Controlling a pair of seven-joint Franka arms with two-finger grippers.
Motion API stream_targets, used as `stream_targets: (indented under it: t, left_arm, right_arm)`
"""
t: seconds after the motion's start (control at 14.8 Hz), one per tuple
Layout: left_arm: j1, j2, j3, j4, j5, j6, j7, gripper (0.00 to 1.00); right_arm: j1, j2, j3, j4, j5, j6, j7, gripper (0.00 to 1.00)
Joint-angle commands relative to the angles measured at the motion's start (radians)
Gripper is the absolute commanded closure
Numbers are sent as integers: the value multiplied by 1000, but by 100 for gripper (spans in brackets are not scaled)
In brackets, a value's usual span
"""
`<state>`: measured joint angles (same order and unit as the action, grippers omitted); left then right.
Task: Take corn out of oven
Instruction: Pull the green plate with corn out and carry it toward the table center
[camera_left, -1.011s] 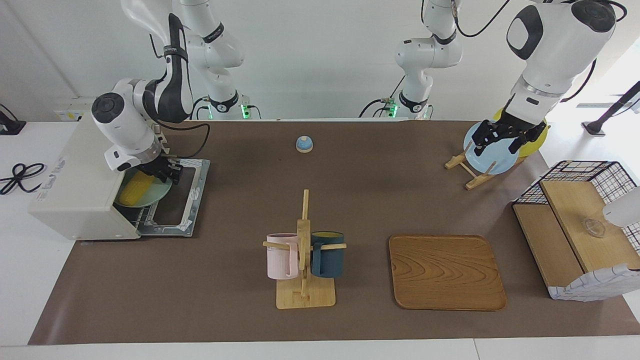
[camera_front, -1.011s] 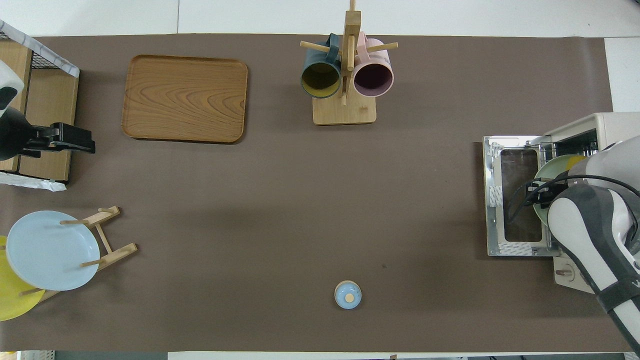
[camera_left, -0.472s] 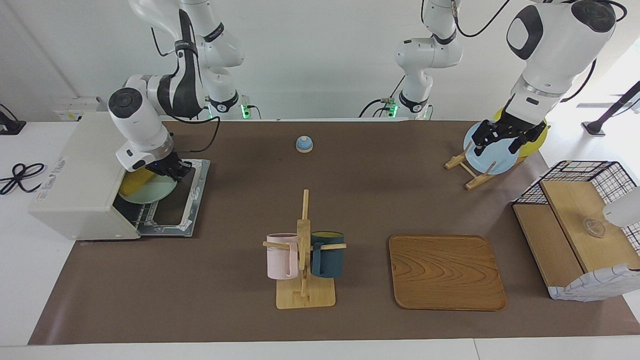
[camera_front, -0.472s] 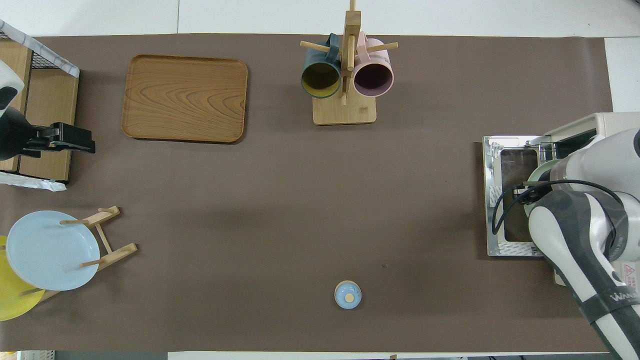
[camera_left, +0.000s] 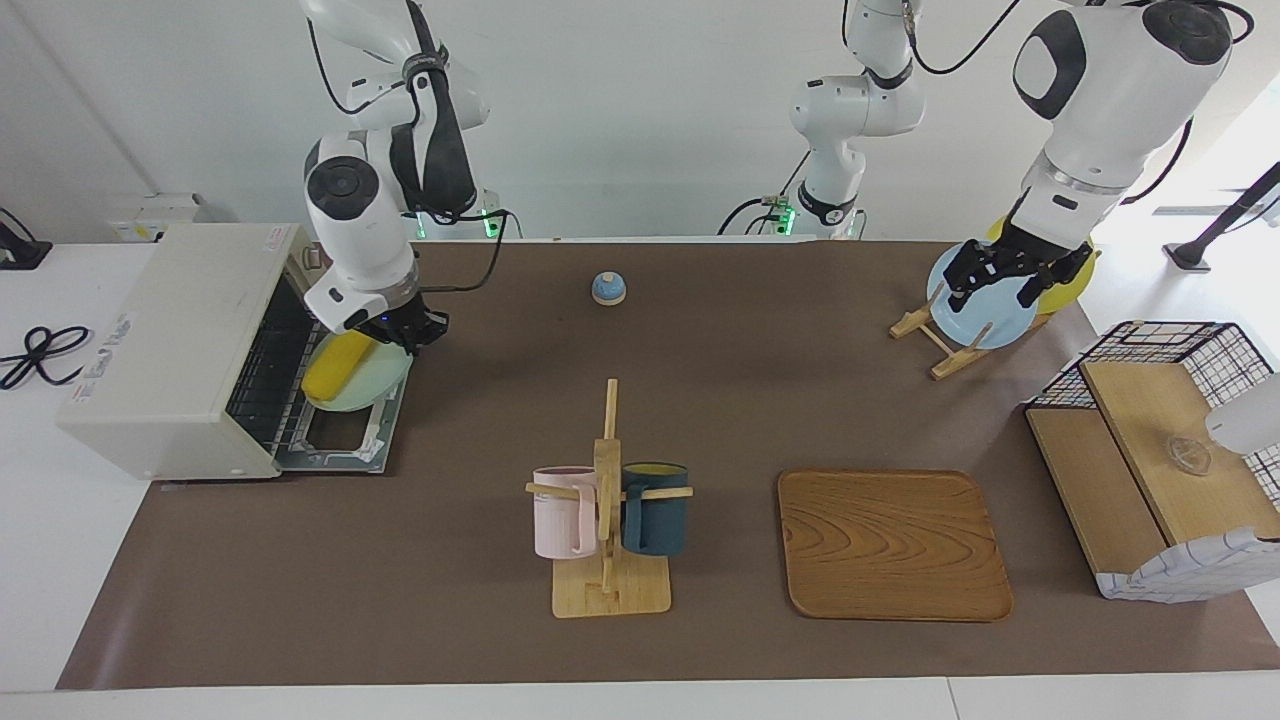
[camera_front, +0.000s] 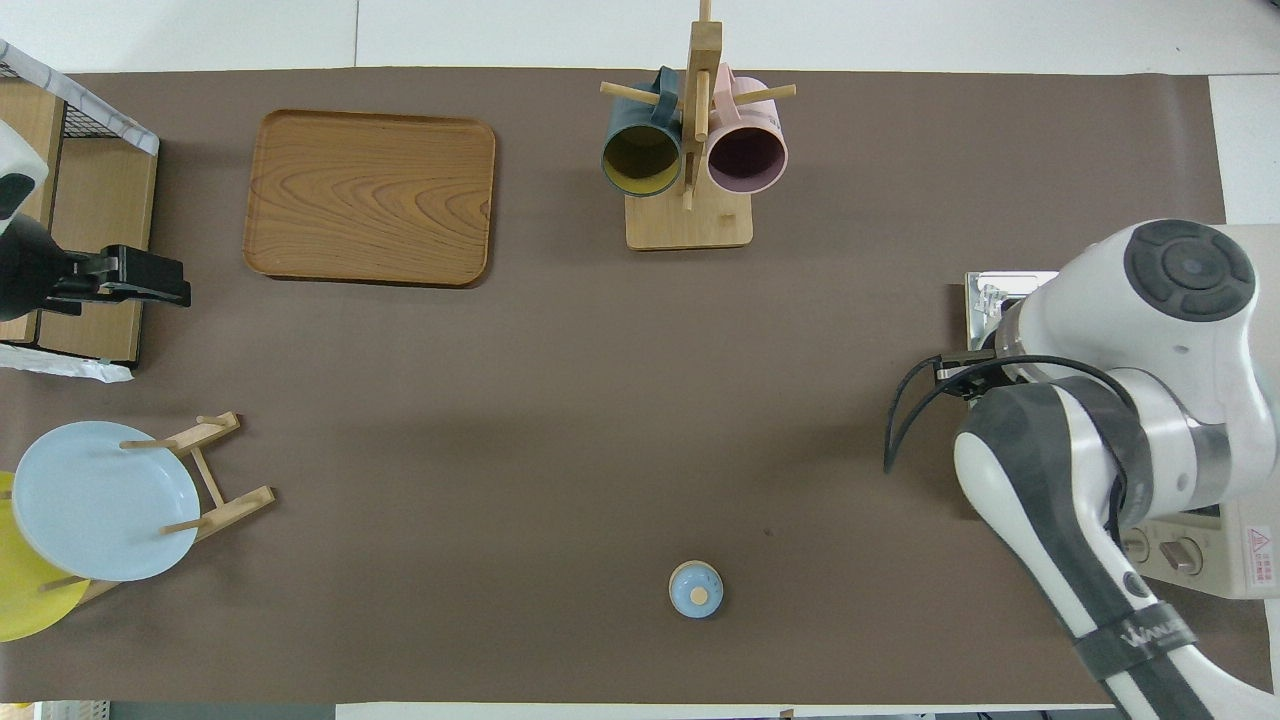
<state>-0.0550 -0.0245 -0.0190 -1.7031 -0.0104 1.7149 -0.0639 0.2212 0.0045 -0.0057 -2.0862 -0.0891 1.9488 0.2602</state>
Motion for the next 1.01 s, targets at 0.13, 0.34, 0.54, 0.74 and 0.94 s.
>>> stream_targets:
  t: [0.13,0.34,0.54,0.74,0.94]
  left_arm:
    - [11,-12,-4,-4,-6,-1,3,0]
    - [11,-12,-4,-4,-6,-1,3,0]
    - [11,-12,-4,-4,-6,-1,4,0]
    - [11,-12,-4,-4,-6,-1,3,0]
    - [11,-12,-4,-4,-6,-1,4,0]
  right_arm:
    - [168,146,0,205,-26,-80,195,100]
    - [282,302,0,412,-23,-148,351,100]
    - [365,403,0,511,-12,-133,440,100]
    - [437,446,10,517,0,-46,539,100]
    - [448,466,12,462,26,85,553,100]
